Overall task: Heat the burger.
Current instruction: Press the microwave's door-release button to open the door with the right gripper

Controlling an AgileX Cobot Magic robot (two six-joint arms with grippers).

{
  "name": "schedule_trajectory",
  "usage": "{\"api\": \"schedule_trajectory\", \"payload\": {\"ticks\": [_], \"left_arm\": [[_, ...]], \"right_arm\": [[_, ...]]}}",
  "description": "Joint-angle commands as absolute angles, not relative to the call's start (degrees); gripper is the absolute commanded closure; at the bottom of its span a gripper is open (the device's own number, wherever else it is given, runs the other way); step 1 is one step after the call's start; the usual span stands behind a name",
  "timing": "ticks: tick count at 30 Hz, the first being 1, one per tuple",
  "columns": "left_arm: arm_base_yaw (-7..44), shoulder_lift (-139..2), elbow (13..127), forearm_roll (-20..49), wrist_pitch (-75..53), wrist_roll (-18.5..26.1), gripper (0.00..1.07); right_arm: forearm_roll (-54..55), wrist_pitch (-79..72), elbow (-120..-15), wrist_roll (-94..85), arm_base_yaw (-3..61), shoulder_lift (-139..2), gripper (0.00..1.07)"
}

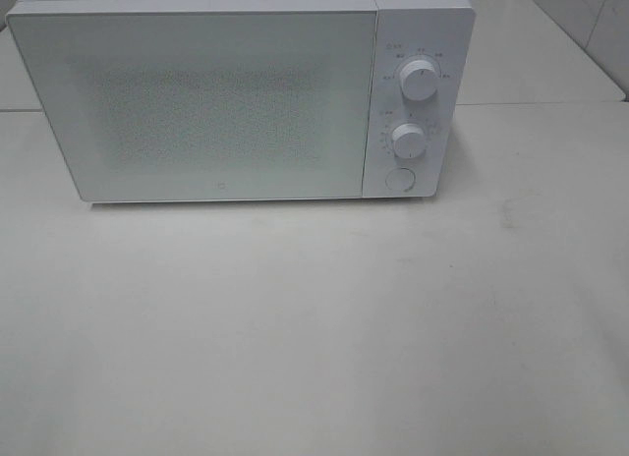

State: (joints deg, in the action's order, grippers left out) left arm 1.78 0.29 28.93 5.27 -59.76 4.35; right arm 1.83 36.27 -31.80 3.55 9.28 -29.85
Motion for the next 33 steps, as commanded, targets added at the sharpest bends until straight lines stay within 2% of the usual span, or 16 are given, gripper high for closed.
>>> {"api": "schedule_trajectory", "payload": {"ticks": [1, 26, 33], "left_arm": [[1.6, 1.38, 28.76, 5.56, -59.36, 4.01, 0.16], [1.6, 1.38, 28.76, 5.56, -59.36, 4.01, 0.16], [1.6, 1.38, 28.76, 5.56, -59.36, 4.01, 0.16]], "right_arm": [[1.89, 30.25, -32.09, 3.32, 8.94, -34.72, 0.31], [1.43, -0.86, -31.63, 3.32, 8.94, -61.76, 0.32], [1.66, -18.45, -25.84, 3.32, 8.94, -68.3, 0.32]]}}
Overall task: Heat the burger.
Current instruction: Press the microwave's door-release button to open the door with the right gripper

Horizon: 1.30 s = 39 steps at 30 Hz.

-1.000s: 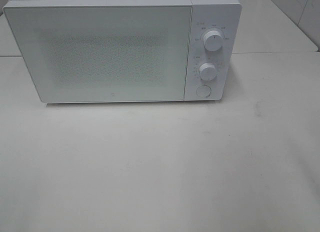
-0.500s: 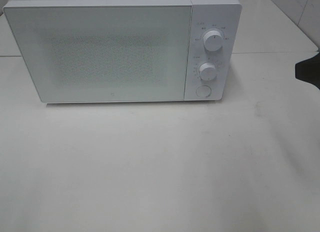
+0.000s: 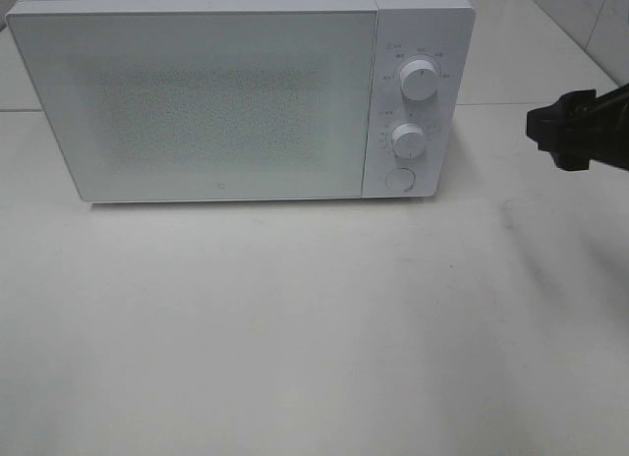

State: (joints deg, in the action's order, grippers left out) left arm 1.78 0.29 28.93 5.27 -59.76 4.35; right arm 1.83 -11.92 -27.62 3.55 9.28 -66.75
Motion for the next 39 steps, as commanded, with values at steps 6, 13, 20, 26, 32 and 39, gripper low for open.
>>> {"api": "schedule_trajectory", "payload": {"ticks": [6, 13, 20, 26, 32, 39], "left_arm": [[1.6, 1.38, 28.76, 5.56, -59.36, 4.01, 0.16], [1.6, 1.38, 28.76, 5.56, -59.36, 4.01, 0.16], [1.6, 1.38, 28.76, 5.56, -59.36, 4.01, 0.16], [1.6, 1.38, 28.76, 5.56, -59.36, 4.01, 0.16], [1.6, 1.38, 28.76, 5.56, -59.36, 4.01, 0.16], [1.6, 1.38, 28.76, 5.56, -59.36, 4.01, 0.16]], "right_arm": [[2.98, -30.6, -21.94, 1.49, 9.05, -73.97, 0.32], [10.83, -42.91, -18.85, -5.16, 11.86, -81.47, 0.32], [18.79, -49.85, -18.79, -9.91, 19.6, -87.38, 0.32], [27.9, -55.41, -18.85, -11.92, 27.56, -93.56, 0.32], [35.81, -57.07, -21.6, -13.81, 35.24, -98.43, 0.32], [39.42, -56.95, -25.21, -14.84, 39.3, -101.41, 0.32]]}}
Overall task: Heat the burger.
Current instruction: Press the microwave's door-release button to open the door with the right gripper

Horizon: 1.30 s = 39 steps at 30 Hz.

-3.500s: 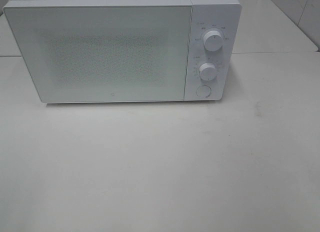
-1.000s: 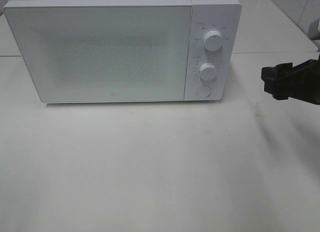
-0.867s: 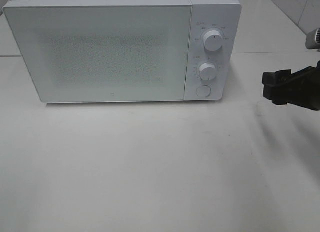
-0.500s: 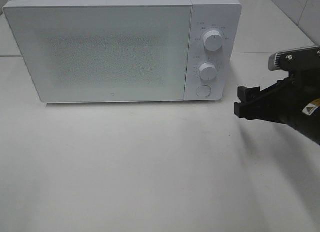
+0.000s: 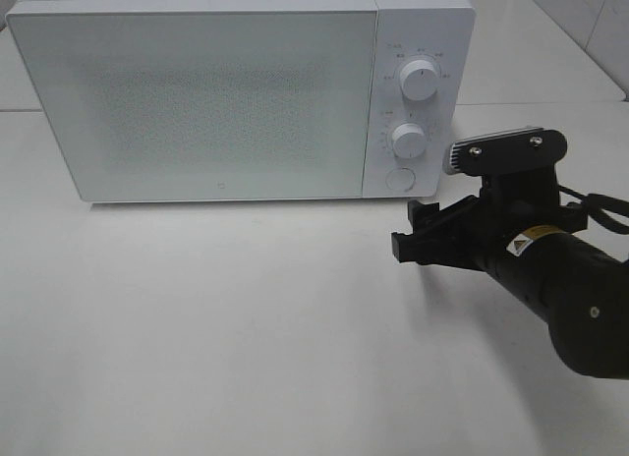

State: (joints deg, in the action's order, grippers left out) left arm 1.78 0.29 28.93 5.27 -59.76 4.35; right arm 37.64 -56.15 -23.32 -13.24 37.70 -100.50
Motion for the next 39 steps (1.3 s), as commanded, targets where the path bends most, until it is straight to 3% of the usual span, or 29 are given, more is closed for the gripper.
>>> {"api": "schedule_trajectory", "payload": {"ticks": [1, 14, 22, 28, 32, 33, 34, 39], "left_arm": [[1.6, 1.38, 28.76, 5.56, -59.36, 4.01, 0.16], [1.6, 1.38, 28.76, 5.56, -59.36, 4.01, 0.16], [1.6, 1.38, 28.76, 5.56, -59.36, 4.01, 0.16], [1.6, 1.38, 28.76, 5.56, -59.36, 4.01, 0.16], [1.6, 1.38, 28.76, 5.56, -59.36, 4.01, 0.16], [1.6, 1.38, 28.76, 5.56, -59.36, 4.01, 0.16], [1.6, 1.38, 28.76, 5.56, -59.36, 4.01, 0.16], [1.6, 1.38, 28.76, 5.56, -59.36, 4.01, 0.16]], "right_arm": [[40.05, -56.89, -25.73, -15.13, 39.82, -101.7, 0.32], [42.69, -54.72, -29.56, -14.32, 41.08, -103.59, 0.32], [44.06, -54.89, -29.56, 1.26, 41.08, -103.59, 0.41], [44.06, -54.89, -29.56, 22.63, 41.08, -103.59, 0.55], [44.06, -54.89, -29.56, 39.82, 41.08, -103.59, 0.73], [44.06, -54.89, -29.56, 39.82, 41.08, -103.59, 0.73], [44.06, -54.83, -29.56, 46.07, 41.08, -103.59, 0.81], [44.0, -54.83, -29.56, 55.92, 41.08, -103.59, 0.96]]}}
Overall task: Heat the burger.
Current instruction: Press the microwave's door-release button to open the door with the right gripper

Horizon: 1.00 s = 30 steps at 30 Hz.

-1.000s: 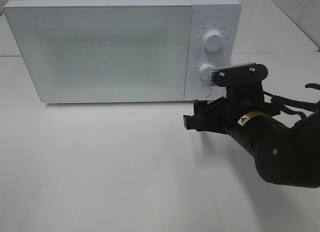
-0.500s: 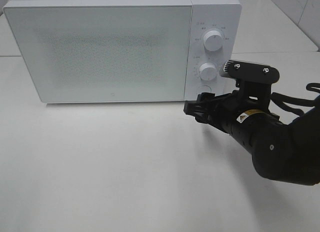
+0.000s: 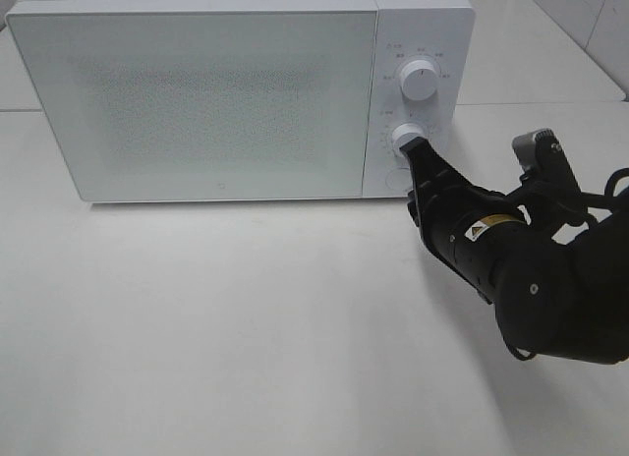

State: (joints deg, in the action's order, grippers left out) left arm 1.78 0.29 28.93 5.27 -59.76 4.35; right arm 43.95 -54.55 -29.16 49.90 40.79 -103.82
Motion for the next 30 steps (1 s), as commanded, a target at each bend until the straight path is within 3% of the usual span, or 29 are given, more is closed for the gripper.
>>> {"api": "schedule_trajectory", "payload": {"ticks": [1, 6, 20, 30], "left_arm": [[1.6, 1.38, 28.76, 5.56, -59.36, 4.01, 0.16], [1.6, 1.38, 28.76, 5.56, -59.36, 4.01, 0.16], [1.6, 1.38, 28.76, 5.56, -59.36, 4.01, 0.16], [1.6, 1.38, 28.76, 5.5, -59.36, 4.01, 0.16]], "right_arm": [[44.0, -54.83, -29.56, 57.47, 41.08, -103.59, 0.98], [44.0, -54.83, -29.56, 65.49, 41.08, -103.59, 1.07], [46.87, -55.23, -31.57, 70.87, 40.85, -106.86, 1.07], [43.66, -54.32, -39.65, 71.05, 37.99, -113.27, 1.07]]}}
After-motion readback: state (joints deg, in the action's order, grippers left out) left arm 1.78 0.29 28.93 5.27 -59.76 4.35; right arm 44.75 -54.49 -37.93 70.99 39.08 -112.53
